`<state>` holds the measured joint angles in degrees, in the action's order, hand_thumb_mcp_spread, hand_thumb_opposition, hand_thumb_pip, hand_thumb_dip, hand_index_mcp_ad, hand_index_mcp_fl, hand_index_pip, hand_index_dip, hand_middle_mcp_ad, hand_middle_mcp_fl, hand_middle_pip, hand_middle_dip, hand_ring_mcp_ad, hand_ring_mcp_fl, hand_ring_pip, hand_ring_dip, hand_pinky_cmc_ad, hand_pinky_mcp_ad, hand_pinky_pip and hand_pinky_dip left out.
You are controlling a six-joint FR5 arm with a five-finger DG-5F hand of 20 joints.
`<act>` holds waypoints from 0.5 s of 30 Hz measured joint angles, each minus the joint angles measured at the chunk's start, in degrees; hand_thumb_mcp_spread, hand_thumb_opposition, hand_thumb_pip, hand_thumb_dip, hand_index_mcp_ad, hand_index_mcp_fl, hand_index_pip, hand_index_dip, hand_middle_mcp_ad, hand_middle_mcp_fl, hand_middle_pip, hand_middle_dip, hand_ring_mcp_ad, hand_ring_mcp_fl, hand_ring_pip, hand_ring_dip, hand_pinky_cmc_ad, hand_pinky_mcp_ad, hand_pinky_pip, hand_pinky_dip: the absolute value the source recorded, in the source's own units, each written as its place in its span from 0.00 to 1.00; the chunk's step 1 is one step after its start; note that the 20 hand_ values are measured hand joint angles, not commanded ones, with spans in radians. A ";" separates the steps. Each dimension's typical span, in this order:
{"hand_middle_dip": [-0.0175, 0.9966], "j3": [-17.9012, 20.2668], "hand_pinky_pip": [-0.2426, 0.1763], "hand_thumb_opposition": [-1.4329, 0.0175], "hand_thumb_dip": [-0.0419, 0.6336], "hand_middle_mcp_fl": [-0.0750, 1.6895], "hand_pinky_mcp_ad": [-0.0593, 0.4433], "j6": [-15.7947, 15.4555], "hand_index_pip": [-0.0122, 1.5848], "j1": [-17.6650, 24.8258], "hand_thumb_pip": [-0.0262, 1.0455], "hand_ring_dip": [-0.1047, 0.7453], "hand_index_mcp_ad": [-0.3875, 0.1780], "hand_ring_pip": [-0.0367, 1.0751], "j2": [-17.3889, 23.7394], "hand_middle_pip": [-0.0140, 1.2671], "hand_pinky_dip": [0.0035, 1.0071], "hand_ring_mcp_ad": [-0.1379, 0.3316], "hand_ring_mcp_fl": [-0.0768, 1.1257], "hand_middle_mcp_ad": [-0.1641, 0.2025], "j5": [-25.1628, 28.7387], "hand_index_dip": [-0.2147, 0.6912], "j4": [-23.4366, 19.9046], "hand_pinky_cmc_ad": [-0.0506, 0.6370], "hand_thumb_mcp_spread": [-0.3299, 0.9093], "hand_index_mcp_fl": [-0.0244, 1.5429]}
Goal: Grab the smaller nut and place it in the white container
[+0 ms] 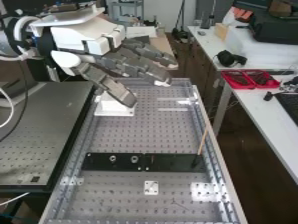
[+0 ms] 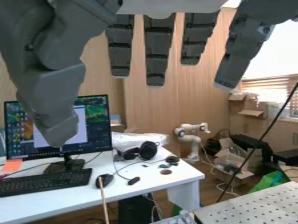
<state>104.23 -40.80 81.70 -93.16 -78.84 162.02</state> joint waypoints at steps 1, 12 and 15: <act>0.24 -0.22 0.43 0.46 0.34 0.19 0.77 0.08 0.22 -0.07 0.54 0.23 0.44 0.14 -0.11 0.10 0.58 0.56 0.07 0.55 -0.04 0.22 0.13 0.65 0.53 0.10; 0.24 -2.15 0.43 0.46 0.34 0.19 0.77 0.77 0.22 -0.49 0.54 0.23 0.44 0.14 -1.41 0.10 0.58 0.56 0.07 0.55 -0.82 0.23 2.31 0.68 0.53 0.10; 0.24 -2.40 0.43 0.46 0.34 0.19 0.77 0.64 0.22 -0.51 0.54 0.23 0.44 0.14 -1.64 0.10 0.58 0.56 0.07 0.55 -1.09 0.23 2.41 0.68 0.53 0.10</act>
<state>101.84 -40.17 81.19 -94.79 -79.92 164.43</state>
